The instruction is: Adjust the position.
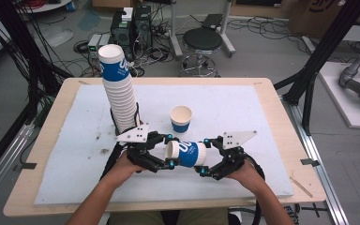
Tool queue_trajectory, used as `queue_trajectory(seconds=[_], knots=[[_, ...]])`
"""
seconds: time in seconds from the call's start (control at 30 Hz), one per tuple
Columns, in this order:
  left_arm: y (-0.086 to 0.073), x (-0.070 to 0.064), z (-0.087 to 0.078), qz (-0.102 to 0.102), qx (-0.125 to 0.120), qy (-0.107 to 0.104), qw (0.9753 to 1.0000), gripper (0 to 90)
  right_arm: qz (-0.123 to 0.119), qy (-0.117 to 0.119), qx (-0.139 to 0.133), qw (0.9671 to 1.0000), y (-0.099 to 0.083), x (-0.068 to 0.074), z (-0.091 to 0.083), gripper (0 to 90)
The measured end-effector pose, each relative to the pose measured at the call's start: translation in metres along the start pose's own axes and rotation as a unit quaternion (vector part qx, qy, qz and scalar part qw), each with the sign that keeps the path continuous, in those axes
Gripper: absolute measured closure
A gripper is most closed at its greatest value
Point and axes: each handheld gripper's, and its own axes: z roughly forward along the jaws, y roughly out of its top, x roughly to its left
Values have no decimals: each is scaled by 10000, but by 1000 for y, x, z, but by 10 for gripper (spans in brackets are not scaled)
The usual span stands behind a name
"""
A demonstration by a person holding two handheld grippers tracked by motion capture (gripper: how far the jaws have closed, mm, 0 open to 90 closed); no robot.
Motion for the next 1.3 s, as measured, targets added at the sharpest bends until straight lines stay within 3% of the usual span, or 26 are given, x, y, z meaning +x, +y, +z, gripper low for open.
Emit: queue_trajectory(seconds=[0.17, 0.27, 0.6, 0.7, 0.8, 1.07, 1.17, 1.3], knots=[[-1, 0, 0, -14, 49, -20, 10000, 302, -160, 38, -41, 9999, 0, 2, 0, 202], [-3, 0, -1, 37, 228, 43, 9997, 307, -258, -11, -47, 9997, 1, 2, -3, 239], [-4, -2, 0, 68, 522, 206, 9984, 309, -352, -57, 74, 9993, 0, 2, -4, 301], [-4, -4, 4, -87, 804, 392, 9960, 208, -395, -64, 117, 9991, 0, 3, -3, 319], [-1, -6, 7, 95, 975, 402, 9944, 198, -393, -53, 158, 9991, 0, 2, -3, 325], [12, -8, 6, 262, 1190, 607, 9907, 162, -508, -185, 344, 9979, 3, 3, -6, 327], [21, -8, 6, 442, 1385, 669, 9871, 162, -541, -246, 430, 9973, 5, 3, -7, 327], [31, -7, 11, 574, 1687, 597, 9822, 163, -632, -367, 691, 9949, 10, 2, -7, 325]])
